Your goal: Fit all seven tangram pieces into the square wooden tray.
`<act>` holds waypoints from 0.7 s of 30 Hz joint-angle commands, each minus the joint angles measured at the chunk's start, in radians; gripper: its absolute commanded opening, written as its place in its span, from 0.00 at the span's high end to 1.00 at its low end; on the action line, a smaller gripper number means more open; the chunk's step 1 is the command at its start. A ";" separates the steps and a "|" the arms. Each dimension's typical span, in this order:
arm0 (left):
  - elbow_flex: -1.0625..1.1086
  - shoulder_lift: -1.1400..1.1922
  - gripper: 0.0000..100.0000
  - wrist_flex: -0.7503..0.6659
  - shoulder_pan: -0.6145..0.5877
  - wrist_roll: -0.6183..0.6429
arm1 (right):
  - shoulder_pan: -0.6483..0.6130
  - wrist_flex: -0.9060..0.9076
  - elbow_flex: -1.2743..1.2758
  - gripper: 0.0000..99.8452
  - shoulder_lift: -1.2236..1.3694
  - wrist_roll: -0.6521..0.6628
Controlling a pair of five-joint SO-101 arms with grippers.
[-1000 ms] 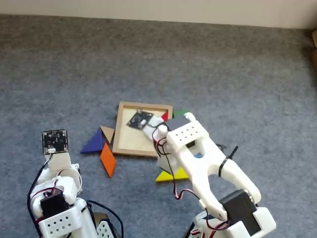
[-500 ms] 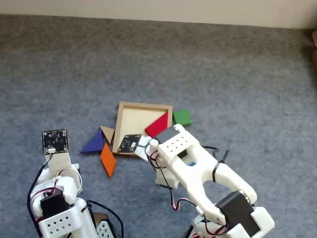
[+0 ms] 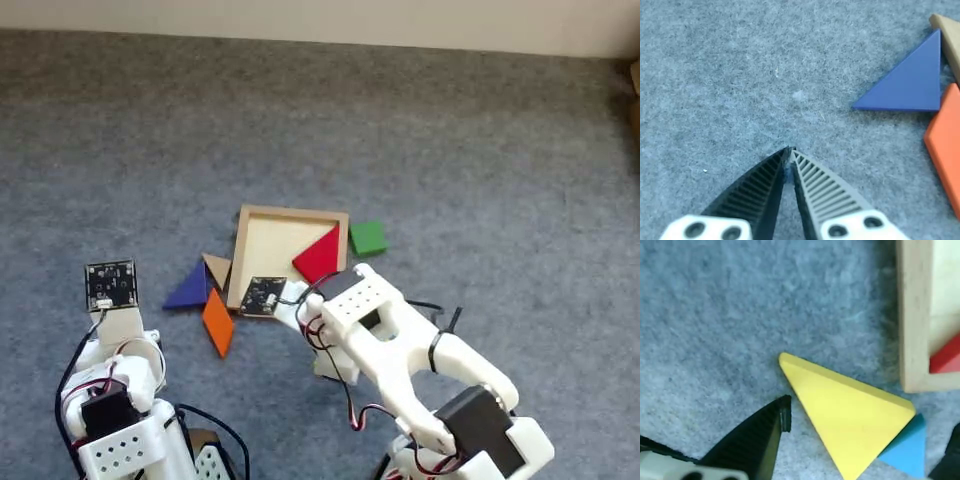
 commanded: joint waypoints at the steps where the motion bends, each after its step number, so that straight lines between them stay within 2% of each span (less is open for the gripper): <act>1: 0.019 -0.039 0.99 0.003 0.001 0.009 | -0.005 -0.008 -0.002 0.55 -0.044 0.012; 7: 0.019 -0.039 0.99 0.003 0.001 0.009 | -0.005 -0.008 0.005 0.55 -0.042 0.074; 16: 0.019 -0.039 0.99 0.003 0.001 0.009 | 0.008 -0.002 -0.031 0.55 0.166 0.080; 21: 0.019 -0.039 0.99 0.003 0.001 0.009 | 0.013 -0.001 -0.073 0.55 0.179 0.077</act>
